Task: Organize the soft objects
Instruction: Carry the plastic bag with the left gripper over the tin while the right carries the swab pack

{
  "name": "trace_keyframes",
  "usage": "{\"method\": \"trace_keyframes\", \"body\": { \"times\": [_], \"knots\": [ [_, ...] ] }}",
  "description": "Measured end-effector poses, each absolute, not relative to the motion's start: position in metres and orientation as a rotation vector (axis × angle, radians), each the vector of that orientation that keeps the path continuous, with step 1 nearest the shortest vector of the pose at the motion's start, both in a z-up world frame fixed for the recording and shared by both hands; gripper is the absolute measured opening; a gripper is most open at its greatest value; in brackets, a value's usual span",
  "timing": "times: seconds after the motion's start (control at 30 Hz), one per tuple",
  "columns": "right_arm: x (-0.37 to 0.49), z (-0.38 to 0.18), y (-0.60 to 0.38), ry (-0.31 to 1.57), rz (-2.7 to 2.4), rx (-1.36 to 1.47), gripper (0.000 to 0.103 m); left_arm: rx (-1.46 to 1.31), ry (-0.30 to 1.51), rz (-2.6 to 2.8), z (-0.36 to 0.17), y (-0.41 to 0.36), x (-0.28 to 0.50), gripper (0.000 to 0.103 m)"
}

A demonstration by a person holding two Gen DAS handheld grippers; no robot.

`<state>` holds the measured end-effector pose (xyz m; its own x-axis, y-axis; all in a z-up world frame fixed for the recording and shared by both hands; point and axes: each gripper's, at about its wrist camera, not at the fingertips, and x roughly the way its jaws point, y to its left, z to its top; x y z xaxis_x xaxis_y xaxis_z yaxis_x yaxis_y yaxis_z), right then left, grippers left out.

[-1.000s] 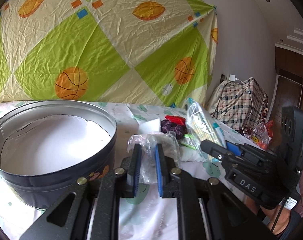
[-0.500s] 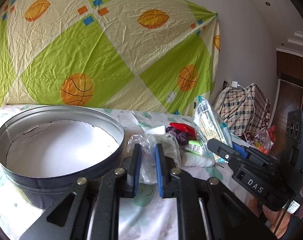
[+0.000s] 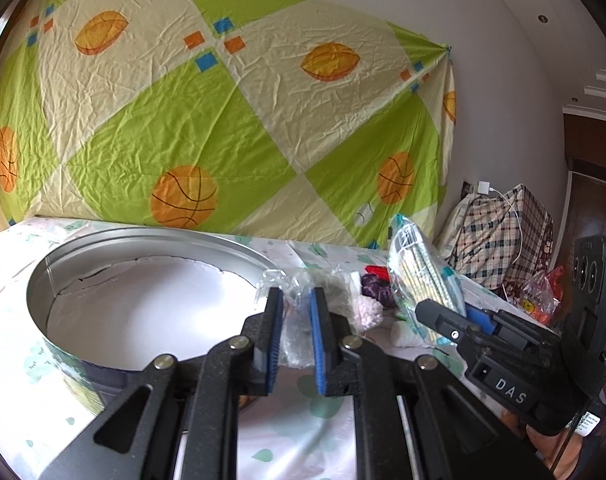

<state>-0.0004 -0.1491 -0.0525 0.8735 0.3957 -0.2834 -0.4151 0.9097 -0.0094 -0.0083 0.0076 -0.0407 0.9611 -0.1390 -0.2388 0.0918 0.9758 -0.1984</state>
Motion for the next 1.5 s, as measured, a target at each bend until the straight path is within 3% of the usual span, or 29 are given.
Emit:
{"method": "trace_keyframes", "body": {
  "times": [1.5],
  "knots": [
    [0.014, -0.034, -0.081, 0.261, 0.569, -0.103, 0.028, -0.193, 0.26, 0.014, -0.029, 0.069, 0.004, 0.012]
  ]
}}
